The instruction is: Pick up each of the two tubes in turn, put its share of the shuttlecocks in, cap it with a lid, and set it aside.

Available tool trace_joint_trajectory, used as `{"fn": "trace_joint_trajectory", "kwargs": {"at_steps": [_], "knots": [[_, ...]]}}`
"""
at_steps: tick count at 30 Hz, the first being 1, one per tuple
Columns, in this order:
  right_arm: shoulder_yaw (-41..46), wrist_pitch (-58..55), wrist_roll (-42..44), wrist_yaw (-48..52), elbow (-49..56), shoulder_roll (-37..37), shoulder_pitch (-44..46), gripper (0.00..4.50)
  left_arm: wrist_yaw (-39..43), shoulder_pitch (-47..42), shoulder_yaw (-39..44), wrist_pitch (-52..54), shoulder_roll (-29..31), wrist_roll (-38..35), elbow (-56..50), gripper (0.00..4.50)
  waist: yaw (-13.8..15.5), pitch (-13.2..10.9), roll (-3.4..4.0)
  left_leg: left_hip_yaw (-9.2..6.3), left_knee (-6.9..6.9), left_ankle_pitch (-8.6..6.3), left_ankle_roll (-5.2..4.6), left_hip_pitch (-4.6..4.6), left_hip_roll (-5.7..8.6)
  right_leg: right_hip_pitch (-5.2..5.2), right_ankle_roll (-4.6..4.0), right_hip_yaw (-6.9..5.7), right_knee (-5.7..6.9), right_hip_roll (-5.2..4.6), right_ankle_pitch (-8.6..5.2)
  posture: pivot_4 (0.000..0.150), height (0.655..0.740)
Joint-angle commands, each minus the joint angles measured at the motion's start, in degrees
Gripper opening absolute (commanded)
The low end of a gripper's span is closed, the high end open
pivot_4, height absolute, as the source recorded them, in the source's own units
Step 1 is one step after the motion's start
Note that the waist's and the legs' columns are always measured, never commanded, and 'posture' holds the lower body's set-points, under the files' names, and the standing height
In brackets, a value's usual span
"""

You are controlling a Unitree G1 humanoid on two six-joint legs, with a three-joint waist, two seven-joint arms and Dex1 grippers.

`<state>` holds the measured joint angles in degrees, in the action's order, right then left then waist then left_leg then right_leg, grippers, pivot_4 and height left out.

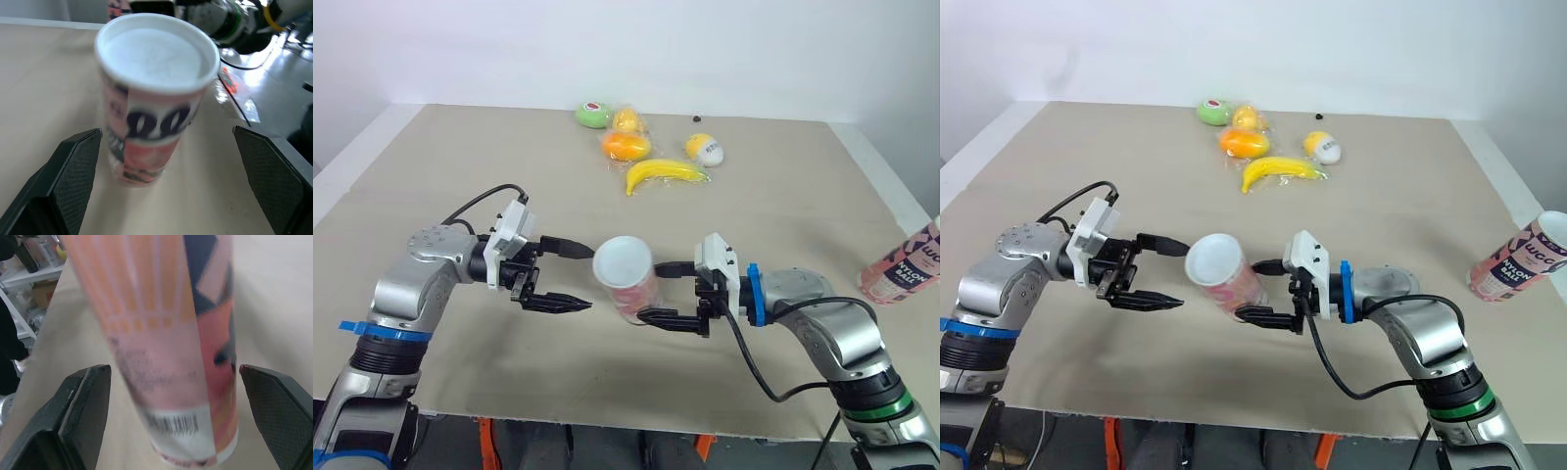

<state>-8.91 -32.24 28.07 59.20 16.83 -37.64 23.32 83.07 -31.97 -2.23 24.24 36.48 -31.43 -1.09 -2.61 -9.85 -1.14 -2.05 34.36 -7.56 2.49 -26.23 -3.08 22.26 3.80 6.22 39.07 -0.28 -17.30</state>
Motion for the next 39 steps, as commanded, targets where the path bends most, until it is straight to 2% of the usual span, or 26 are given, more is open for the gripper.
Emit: {"fn": "trace_joint_trajectory", "kwargs": {"at_steps": [1,17,20,21,22,26,28,32,37,39], "knots": [[1.15,1.34,0.27,0.70,0.88,0.02,1.48,4.50,-0.35,-0.12,-1.24,-1.37,-1.14,0.51,0.12,4.46,0.01,0.00,0.00,0.00,0.00,0.00,0.00,0.00,0.00,0.00,-0.01,0.00,0.00,0.00,0.00,0.150,0.7400],[1.23,2.01,0.81,-0.29,0.53,3.25,1.91,4.50,2.37,-3.20,-2.40,-4.17,-0.59,2.25,3.83,4.46,0.00,0.00,0.00,0.00,0.02,0.00,0.00,0.00,0.00,0.00,-0.02,0.01,0.03,0.02,0.02,0.150,0.7400],[1.52,2.11,1.00,-0.22,-0.51,4.11,2.47,3.73,2.66,-2.94,-2.23,-4.66,0.00,2.67,3.53,4.50,0.00,-0.01,0.00,0.00,0.02,0.00,0.00,0.00,-0.01,0.01,-0.03,0.01,0.03,0.03,0.03,0.150,0.7400],[1.70,1.99,1.06,-0.24,-0.65,4.22,2.58,3.62,2.71,-2.86,-2.15,-4.73,0.17,2.70,3.38,4.50,0.00,-0.01,0.00,0.00,0.03,0.00,0.00,0.00,-0.01,0.01,-0.03,0.01,0.04,0.03,0.03,0.150,0.7400],[1.84,1.92,1.04,-0.23,-0.76,4.22,2.67,3.17,2.69,-2.83,-2.10,-4.78,0.30,2.68,3.24,4.50,-0.01,-0.01,0.00,-0.01,0.03,0.00,0.00,0.00,-0.01,0.01,-0.04,0.00,0.05,0.03,0.04,0.150,0.7400],[3.28,1.44,1.70,-0.29,-0.67,3.55,2.61,3.17,2.05,-3.24,-1.96,-4.71,0.16,2.20,2.61,4.50,-0.01,-0.01,0.00,-0.01,0.03,0.00,0.00,0.00,0.00,0.00,-0.04,0.01,0.05,0.02,0.04,0.150,0.7400],[4.98,1.19,2.25,-0.70,-0.45,2.86,2.34,3.17,1.68,-3.74,-2.04,-4.27,-0.33,1.67,2.21,4.50,0.02,-0.01,0.00,-0.01,0.03,0.00,0.00,-0.01,0.00,0.00,-0.04,0.01,0.05,0.02,0.04,0.150,0.7400],[13.72,1.85,1.85,-4.14,-2.32,-0.73,0.61,3.17,0.14,-5.49,-2.25,-2.99,-2.58,0.39,2.00,4.50,0.58,-0.02,-0.02,-0.01,0.06,0.00,0.00,-0.03,0.03,-0.02,-0.03,0.00,0.05,-0.01,0.05,0.150,0.7400],[27.41,4.01,-1.65,-11.92,-13.39,-6.32,-1.43,3.17,-1.34,-7.88,-3.35,-2.15,-5.20,0.84,3.69,4.50,0.64,-0.02,-0.02,-0.01,0.13,0.01,-0.02,-0.06,0.07,-0.02,-0.04,0.01,0.05,-0.04,0.12,0.150,0.7400],[30.18,4.73,-2.73,-13.14,-16.84,-7.99,-2.68,3.17,-1.47,-8.64,-3.55,-2.11,-5.99,0.91,4.44,4.50,0.90,-0.03,0.00,-0.01,0.11,0.02,-0.02,-0.06,0.07,-0.01,-0.23,0.02,0.05,-0.03,0.23,0.150,0.7400]]}}
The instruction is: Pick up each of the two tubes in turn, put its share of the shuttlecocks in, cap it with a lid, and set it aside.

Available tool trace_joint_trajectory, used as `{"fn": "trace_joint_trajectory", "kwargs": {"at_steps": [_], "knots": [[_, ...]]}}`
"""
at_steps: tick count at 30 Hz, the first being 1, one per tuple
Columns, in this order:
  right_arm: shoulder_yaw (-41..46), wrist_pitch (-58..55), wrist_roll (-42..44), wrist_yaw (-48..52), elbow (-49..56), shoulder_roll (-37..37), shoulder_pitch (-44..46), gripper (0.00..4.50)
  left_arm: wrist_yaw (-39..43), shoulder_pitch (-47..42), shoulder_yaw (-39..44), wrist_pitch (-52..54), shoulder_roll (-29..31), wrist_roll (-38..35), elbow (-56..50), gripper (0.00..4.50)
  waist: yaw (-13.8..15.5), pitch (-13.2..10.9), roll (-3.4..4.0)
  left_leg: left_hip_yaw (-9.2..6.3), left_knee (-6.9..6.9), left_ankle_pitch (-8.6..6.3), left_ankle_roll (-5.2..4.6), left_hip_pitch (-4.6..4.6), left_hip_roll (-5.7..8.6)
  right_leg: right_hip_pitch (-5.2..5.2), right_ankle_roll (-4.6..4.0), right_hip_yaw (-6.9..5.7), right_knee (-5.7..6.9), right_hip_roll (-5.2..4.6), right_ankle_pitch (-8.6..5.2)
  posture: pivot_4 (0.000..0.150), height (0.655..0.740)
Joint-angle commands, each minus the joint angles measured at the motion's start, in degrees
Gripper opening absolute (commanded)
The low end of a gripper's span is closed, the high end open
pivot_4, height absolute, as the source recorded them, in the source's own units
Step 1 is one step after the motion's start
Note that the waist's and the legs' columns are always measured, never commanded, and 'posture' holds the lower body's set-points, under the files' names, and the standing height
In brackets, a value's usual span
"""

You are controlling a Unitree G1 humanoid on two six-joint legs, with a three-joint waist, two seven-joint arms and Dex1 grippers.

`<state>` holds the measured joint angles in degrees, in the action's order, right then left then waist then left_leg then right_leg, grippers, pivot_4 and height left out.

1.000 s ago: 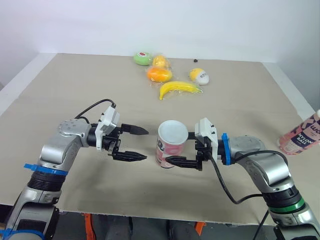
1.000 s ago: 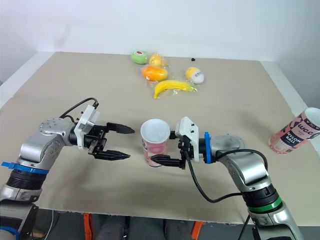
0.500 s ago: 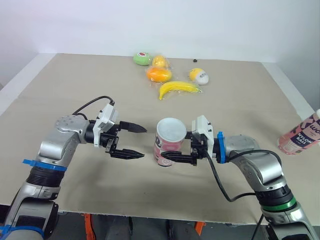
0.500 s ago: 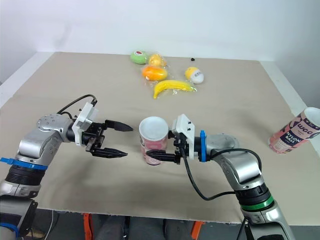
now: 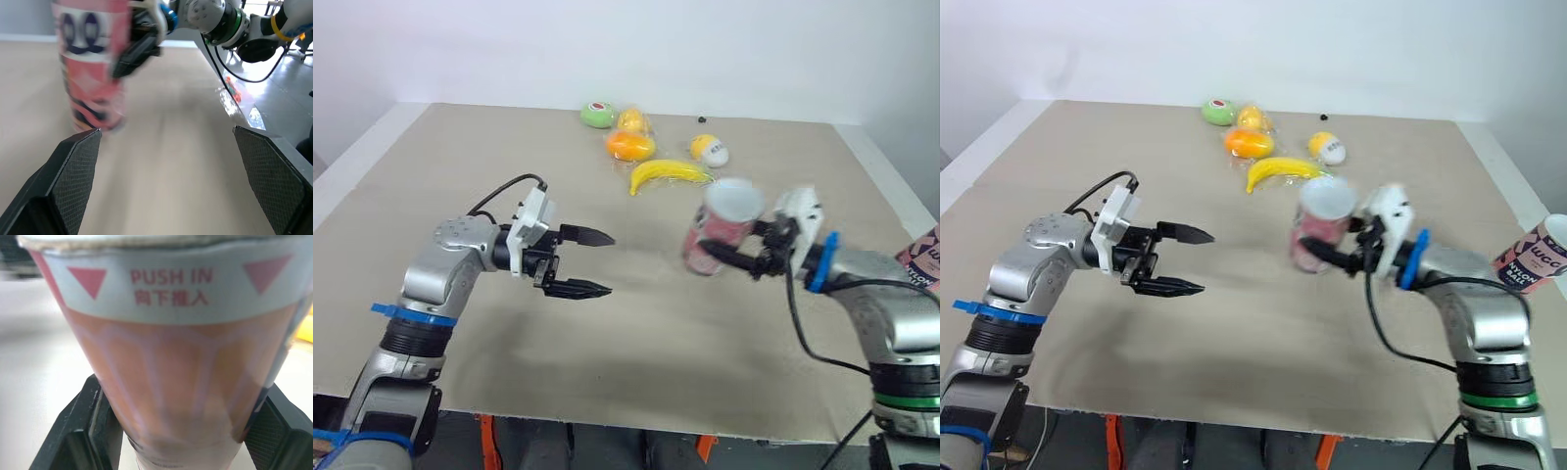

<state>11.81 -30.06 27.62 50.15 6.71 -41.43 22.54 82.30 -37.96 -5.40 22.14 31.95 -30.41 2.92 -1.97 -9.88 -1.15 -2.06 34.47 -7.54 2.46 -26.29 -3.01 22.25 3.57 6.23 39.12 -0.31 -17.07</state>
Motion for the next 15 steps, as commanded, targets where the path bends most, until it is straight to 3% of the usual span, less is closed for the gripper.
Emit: {"fn": "trace_joint_trajectory", "kwargs": {"at_steps": [1,6,15], "knots": [[10.57,3.07,-3.06,-5.37,-9.45,-4.89,-2.25,3.17,-1.07,-3.37,-0.29,0.21,-2.19,-0.30,0.96,4.50,0.26,-0.01,0.02,0.00,-0.01,0.00,0.00,0.00,0.06,-0.02,0.01,0.00,0.00,-0.06,-0.01,0.150,0.7400],[14.35,4.92,-3.94,-8.10,-17.63,-5.66,-2.71,3.17,-3.11,-6.45,-0.32,-0.41,-5.44,0.14,3.61,4.50,0.00,-0.02,0.05,0.05,0.00,-0.02,-0.04,0.01,0.06,-0.01,0.00,0.07,0.00,-0.04,0.00,0.150,0.7400],[12.83,6.29,-3.86,-8.48,-22.15,-4.09,-2.89,3.17,-5.90,-9.00,1.20,-2.17,-9.74,-0.35,6.35,4.50,-0.64,0.01,0.25,0.07,0.06,0.00,-0.06,0.09,0.08,-0.13,0.11,0.12,0.00,-0.04,0.06,0.150,0.7400]]}}
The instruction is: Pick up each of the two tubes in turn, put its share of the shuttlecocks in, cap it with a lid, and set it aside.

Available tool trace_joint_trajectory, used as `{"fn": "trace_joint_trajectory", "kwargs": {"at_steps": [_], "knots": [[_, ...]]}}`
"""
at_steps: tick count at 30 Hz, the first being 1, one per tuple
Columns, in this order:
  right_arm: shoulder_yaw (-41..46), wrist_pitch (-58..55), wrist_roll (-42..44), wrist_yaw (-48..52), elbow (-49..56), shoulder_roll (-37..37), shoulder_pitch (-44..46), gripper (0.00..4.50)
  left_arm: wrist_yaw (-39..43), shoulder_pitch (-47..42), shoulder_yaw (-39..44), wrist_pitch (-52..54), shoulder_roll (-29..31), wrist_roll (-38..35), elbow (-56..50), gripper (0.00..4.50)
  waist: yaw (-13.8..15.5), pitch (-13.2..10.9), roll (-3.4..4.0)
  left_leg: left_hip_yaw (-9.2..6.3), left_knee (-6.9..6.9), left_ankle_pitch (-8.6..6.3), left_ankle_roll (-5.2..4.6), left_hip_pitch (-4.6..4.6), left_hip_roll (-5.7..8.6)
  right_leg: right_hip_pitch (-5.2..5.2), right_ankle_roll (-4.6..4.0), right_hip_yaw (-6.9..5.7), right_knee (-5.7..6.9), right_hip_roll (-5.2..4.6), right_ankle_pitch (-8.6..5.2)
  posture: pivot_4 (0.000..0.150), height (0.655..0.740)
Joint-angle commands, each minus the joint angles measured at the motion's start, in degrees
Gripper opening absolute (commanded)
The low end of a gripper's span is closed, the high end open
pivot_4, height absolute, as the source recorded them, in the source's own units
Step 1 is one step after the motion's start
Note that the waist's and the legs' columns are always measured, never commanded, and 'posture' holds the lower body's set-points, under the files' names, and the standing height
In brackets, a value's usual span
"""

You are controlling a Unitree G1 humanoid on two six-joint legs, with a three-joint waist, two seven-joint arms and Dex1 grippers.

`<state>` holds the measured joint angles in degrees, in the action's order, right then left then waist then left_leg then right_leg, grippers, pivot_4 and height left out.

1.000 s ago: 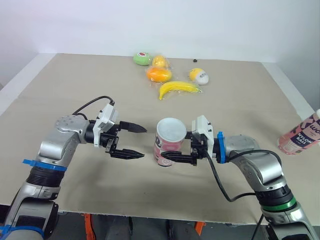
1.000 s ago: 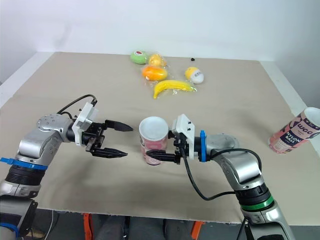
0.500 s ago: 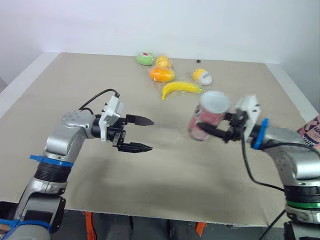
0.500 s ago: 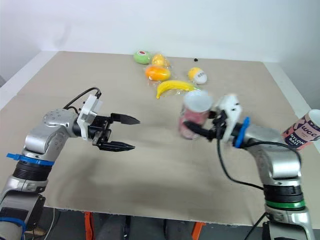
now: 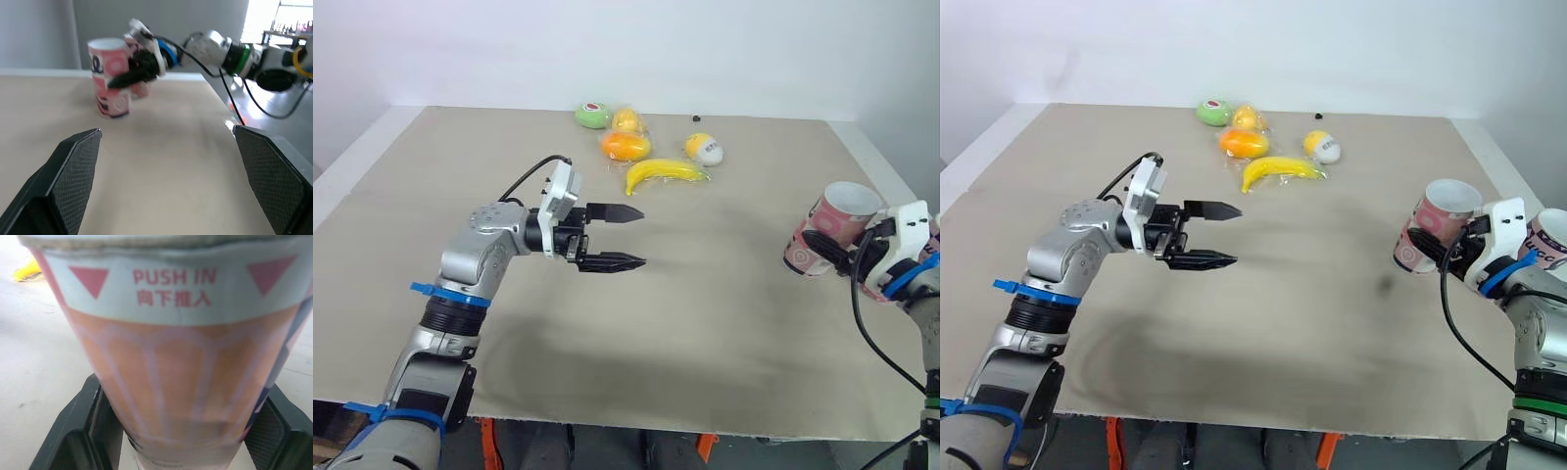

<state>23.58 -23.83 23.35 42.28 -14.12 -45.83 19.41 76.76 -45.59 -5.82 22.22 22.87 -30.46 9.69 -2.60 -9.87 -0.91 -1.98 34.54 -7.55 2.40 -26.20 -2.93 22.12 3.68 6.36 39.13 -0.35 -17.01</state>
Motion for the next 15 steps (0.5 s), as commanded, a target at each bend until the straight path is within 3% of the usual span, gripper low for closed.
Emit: {"fn": "trace_joint_trajectory", "kwargs": {"at_steps": [1,4,8,15], "knots": [[1.15,-0.45,1.34,0.18,-1.27,0.66,0.05,3.51,-0.89,-1.60,1.71,-2.78,-1.22,-0.21,-0.24,4.50,-0.01,0.00,0.00,0.00,0.01,0.00,0.00,0.03,0.00,-0.04,0.01,0.01,0.00,0.00,0.01,0.150,0.7400],[1.52,-1.30,2.11,-0.40,-1.63,1.17,0.21,4.45,-1.94,-2.23,2.29,-4.06,-2.48,-0.19,0.40,4.50,-0.05,-0.01,-0.02,0.00,0.01,0.01,-0.01,0.23,0.00,-0.24,0.06,0.01,-0.01,0.00,0.00,0.150,0.7400],[1.02,-2.90,1.44,-0.83,-2.60,1.12,-0.05,4.45,-4.72,-3.55,4.12,-4.32,-5.26,-1.79,0.56,4.50,-0.06,-0.02,0.03,0.00,0.01,0.06,-0.06,0.22,0.01,-0.23,0.10,0.01,-0.02,0.00,0.02,0.150,0.7400],[-0.26,-3.83,0.33,-0.11,0.01,0.49,-3.26,4.45,-3.65,-3.44,3.94,-1.74,-5.12,-3.13,-0.78,4.50,-0.06,0.00,0.05,0.00,-0.03,0.05,-0.06,0.23,0.02,-0.22,0.08,0.02,-0.02,0.00,0.02,0.150,0.7400]]}}
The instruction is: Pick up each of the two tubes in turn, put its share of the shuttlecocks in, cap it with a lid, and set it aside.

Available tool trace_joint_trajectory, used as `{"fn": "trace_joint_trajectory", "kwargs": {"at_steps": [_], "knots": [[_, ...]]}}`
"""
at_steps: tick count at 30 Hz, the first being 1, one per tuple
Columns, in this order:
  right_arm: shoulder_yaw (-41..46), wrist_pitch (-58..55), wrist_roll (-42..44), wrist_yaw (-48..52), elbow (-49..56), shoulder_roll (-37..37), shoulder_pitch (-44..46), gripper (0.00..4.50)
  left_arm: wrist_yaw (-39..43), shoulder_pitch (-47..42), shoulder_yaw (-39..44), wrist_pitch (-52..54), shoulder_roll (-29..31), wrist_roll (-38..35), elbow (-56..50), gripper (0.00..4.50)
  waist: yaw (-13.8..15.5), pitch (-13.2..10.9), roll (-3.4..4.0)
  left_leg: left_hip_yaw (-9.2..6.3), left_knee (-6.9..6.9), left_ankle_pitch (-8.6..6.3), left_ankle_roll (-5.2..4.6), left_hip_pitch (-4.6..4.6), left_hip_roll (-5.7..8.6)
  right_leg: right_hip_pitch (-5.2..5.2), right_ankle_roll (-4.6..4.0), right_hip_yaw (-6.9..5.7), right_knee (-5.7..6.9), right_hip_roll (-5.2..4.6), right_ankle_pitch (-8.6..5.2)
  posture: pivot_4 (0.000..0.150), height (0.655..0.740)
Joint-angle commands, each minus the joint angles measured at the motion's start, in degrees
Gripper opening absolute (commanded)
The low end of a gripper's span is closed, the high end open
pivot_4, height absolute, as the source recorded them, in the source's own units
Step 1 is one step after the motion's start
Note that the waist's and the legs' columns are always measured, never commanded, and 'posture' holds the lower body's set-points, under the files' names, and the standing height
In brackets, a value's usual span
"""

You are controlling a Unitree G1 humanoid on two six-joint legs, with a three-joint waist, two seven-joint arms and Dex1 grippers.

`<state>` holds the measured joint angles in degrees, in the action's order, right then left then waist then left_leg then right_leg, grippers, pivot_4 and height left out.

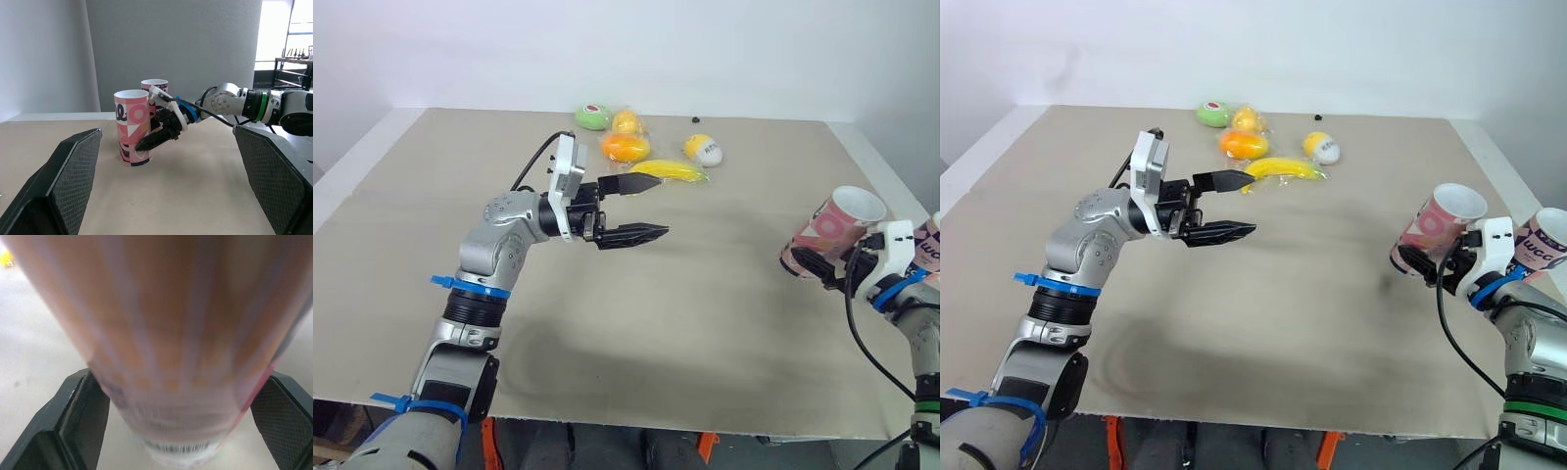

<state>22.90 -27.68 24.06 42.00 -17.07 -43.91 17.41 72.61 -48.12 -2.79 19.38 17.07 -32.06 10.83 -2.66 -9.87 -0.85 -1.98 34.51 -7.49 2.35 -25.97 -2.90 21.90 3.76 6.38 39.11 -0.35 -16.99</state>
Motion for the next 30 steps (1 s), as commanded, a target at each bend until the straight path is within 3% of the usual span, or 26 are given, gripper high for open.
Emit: {"fn": "trace_joint_trajectory", "kwargs": {"at_steps": [1,10,13,21,25,30], "knots": [[0.21,-0.03,-0.66,0.18,3.46,-1.63,-1.89,4.45,0.76,-0.84,0.83,1.52,0.88,-1.66,-2.13,4.50,0.00,0.00,0.00,0.00,0.00,0.00,0.00,0.00,0.01,0.00,0.00,0.00,0.00,0.00,0.00,0.150,0.7400],[-2.71,-2.59,-2.99,3.87,11.18,-5.61,-12.36,4.45,5.20,2.17,-0.96,3.69,6.29,-0.41,-4.68,4.50,-0.01,0.01,0.04,0.00,-0.01,0.00,0.00,0.02,0.01,-0.01,0.23,0.00,0.00,-0.01,-0.14,0.150,0.7400],[-3.20,-4.05,-2.04,5.85,18.29,-6.88,-16.99,4.45,6.05,5.37,-1.33,3.10,9.85,1.33,-4.67,4.50,-0.01,0.03,0.07,0.00,-0.01,0.00,0.00,0.07,0.01,-0.03,0.27,0.01,0.00,-0.01,-0.17,0.150,0.7400],[-6.02,-8.80,8.82,5.27,38.47,-0.06,-14.23,4.45,-5.50,18.01,1.65,2.62,12.91,5.70,-6.13,4.50,-0.32,0.01,0.05,0.04,-0.04,0.02,0.02,0.27,-0.10,-0.13,0.23,0.04,0.02,0.03,-0.12,0.150,0.7400],[-11.32,-8.86,6.85,3.63,38.50,2.15,-11.84,4.45,-13.27,22.73,0.73,-0.44,12.48,11.15,-6.40,4.50,0.36,-0.04,-0.14,0.03,-0.02,0.05,0.03,0.26,-0.08,-0.18,0.25,0.01,0.00,-0.02,-0.11,0.150,0.7400],[-17.99,-8.20,6.51,4.08,37.13,6.07,-8.42,4.45,-16.58,28.11,1.13,-0.91,11.05,11.45,-8.45,4.50,0.67,-0.04,-0.15,0.08,-0.04,0.04,0.03,0.21,-0.04,-0.14,0.25,0.02,-0.07,-0.11,-0.13,0.150,0.7400]]}}
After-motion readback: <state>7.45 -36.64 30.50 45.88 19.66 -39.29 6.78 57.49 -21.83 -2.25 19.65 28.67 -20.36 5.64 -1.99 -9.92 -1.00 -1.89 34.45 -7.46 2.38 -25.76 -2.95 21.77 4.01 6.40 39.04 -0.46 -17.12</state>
